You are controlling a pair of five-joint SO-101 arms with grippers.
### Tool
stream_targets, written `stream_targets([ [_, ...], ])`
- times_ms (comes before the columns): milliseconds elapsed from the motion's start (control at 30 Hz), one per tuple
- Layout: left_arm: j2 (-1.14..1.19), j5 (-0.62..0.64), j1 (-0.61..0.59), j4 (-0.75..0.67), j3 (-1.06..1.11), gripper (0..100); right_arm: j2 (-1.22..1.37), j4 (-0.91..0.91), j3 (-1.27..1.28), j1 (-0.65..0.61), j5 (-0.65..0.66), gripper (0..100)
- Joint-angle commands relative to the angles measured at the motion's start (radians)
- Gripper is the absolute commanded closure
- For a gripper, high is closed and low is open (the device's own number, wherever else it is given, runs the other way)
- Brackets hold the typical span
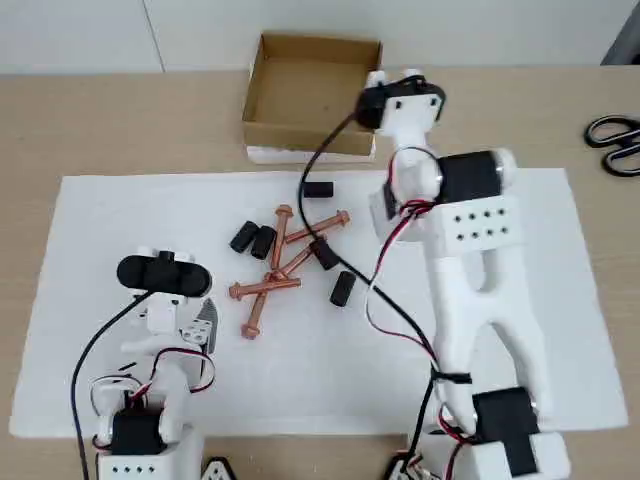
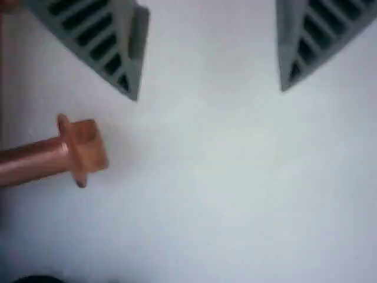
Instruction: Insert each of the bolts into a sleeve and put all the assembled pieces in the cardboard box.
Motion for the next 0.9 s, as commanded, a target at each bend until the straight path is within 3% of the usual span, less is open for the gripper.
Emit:
stream_targets([
  [0, -0.011, -0.002, -0.006, -0.025, -0.004, 85, -0.001, 0.001, -0.017, -0.028, 0.002, 76.4],
  [300, -0.011, -0.002, -0.006, -0.025, -0.004, 85, 0.099, -0.059, 0.172, -0.163, 0.006, 76.3],
  [867, -0.011, -0.003, -0.006, -0.035, -0.002, 85, 0.280, -0.071, 0.143, -0.170, 0.000, 76.4],
])
